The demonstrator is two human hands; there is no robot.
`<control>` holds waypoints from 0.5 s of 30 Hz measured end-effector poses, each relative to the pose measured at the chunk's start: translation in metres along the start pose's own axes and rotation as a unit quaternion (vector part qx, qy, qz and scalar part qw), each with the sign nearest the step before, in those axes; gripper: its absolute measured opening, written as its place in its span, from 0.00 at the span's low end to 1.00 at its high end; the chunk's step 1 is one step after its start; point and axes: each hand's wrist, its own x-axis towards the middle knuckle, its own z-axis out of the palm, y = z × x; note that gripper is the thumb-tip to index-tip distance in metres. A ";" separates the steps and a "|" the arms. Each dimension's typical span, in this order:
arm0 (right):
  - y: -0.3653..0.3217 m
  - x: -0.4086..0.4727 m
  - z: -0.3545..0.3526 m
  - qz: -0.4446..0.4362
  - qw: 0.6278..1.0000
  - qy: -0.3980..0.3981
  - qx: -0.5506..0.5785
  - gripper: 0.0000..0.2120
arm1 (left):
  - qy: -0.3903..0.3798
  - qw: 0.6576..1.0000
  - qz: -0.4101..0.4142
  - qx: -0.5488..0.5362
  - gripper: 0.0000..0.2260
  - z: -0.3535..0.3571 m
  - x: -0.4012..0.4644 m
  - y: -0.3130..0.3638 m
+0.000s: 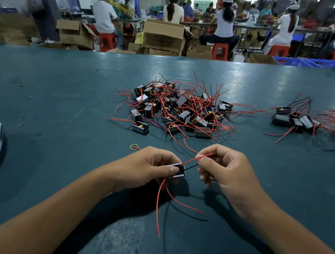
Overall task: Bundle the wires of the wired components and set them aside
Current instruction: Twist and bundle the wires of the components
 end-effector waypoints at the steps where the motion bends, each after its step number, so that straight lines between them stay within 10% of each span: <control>1: 0.000 0.000 0.000 0.000 1.000 -0.001 0.000 0.04 | 0.001 1.000 0.001 0.009 0.06 -0.002 -0.001 0.000; 15: 0.002 0.000 -0.001 0.016 0.996 -0.071 -0.059 0.06 | 0.027 0.975 -0.027 0.218 0.04 -0.029 -0.005 -0.005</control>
